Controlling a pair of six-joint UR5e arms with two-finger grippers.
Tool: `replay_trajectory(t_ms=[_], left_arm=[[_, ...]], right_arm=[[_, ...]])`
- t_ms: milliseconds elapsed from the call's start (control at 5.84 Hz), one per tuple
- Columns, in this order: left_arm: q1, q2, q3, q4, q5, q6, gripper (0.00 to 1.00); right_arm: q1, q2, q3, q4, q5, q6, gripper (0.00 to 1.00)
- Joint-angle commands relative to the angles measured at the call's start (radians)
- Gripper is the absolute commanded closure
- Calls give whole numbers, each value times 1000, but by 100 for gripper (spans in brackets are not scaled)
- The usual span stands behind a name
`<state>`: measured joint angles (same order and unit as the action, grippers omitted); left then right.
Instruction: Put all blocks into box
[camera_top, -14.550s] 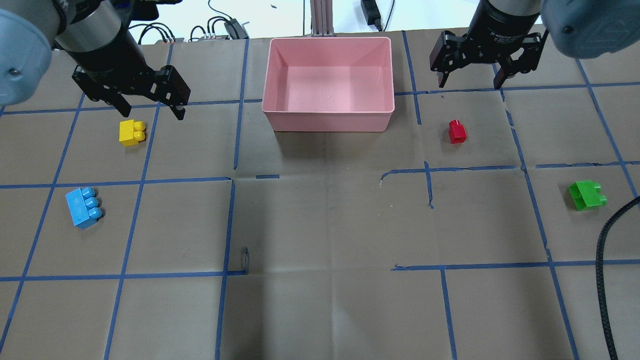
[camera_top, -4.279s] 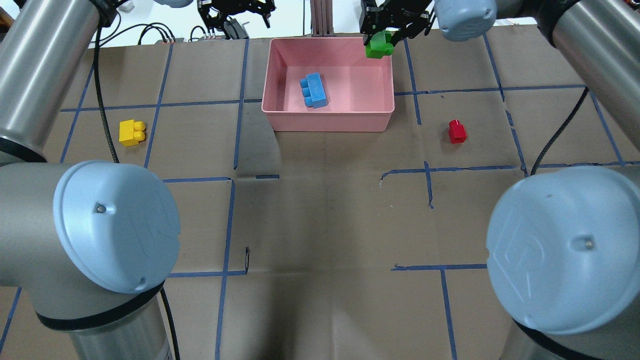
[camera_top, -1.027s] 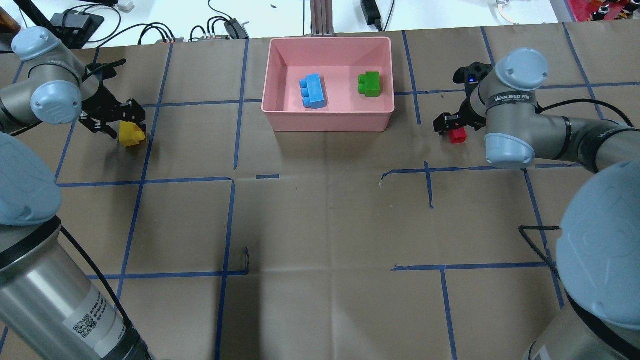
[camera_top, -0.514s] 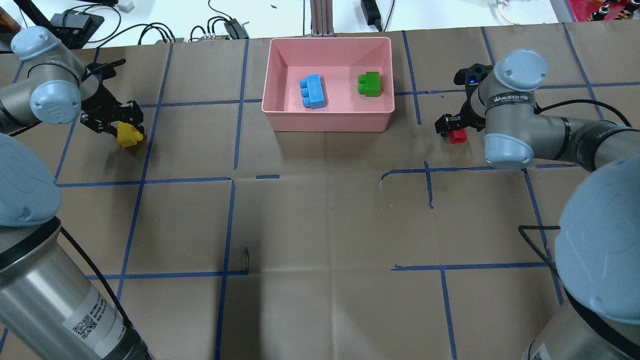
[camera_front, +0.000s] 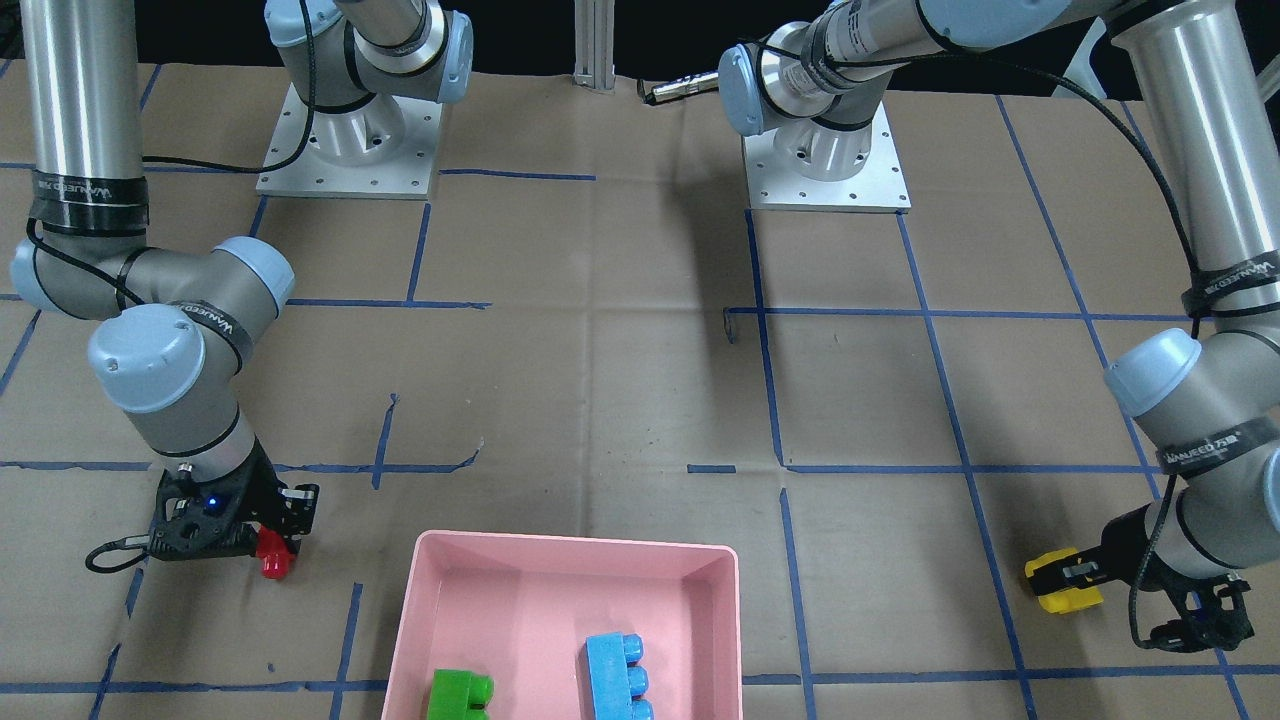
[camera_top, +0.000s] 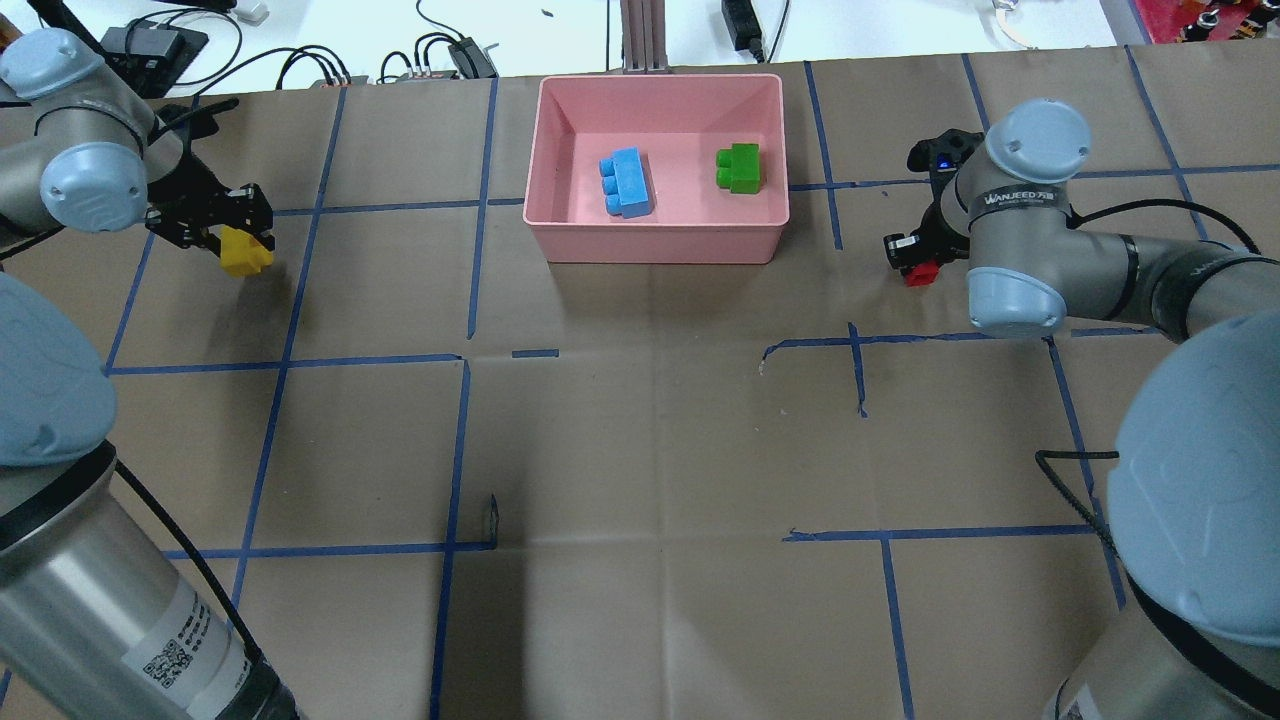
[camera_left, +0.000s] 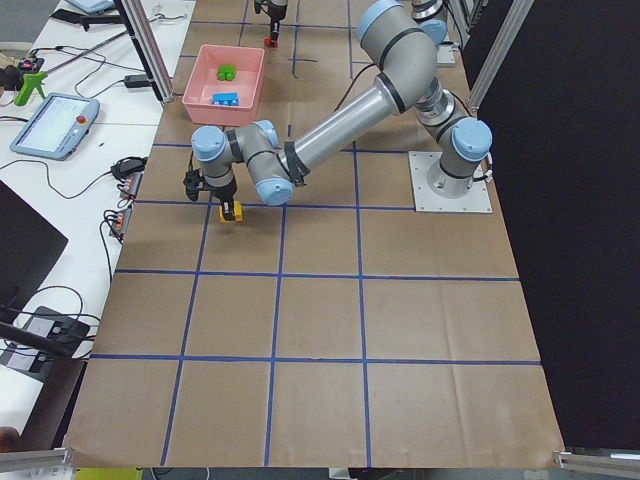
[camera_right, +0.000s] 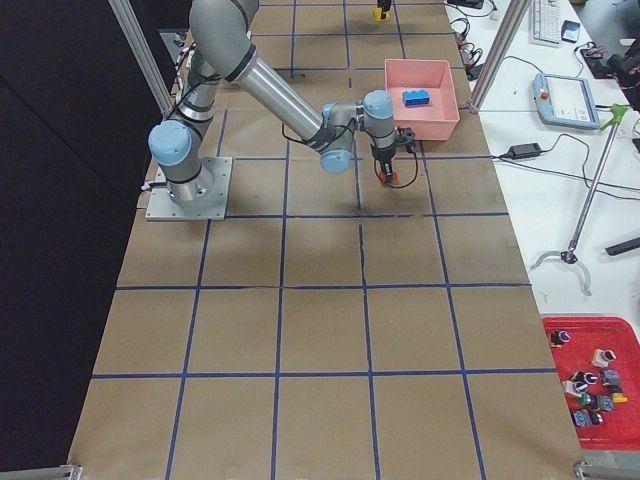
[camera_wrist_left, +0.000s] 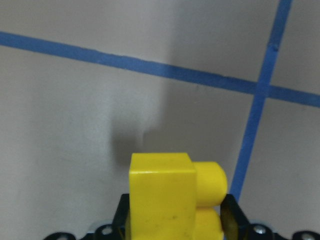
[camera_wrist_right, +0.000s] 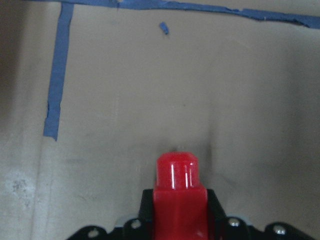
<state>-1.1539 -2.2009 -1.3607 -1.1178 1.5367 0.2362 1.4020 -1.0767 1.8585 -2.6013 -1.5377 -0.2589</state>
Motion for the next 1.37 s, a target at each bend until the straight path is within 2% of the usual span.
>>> replay_trajectory(t_ms=[0,171,342,514,685,856,1027,1198], left_arm=[[-95,64,174,-194,6,-1,84],[-198,28,347,-347,13,-112,86],[-304,-17,453,-420,7,-262,87],[-411,-34,492,-422,-4,-331,87],[-470,-101,502,-407,-89,-359,87],[-495,-143,509,-377,-98,-380,87],[-530,-186,509,-347,-93,-441,87],[-562,-200,511,-343,-90,-499,87]], right_arm=[[0,-35,-97,98,2,0,94],[5,-41,-278,321,7,1,94],[52,-17,-477,521,55,12,94],[114,45,-612,568,190,68,93],[174,119,-690,564,236,227,93],[227,189,-743,538,255,333,92],[253,230,-768,508,284,416,85],[256,235,-769,472,374,487,17]])
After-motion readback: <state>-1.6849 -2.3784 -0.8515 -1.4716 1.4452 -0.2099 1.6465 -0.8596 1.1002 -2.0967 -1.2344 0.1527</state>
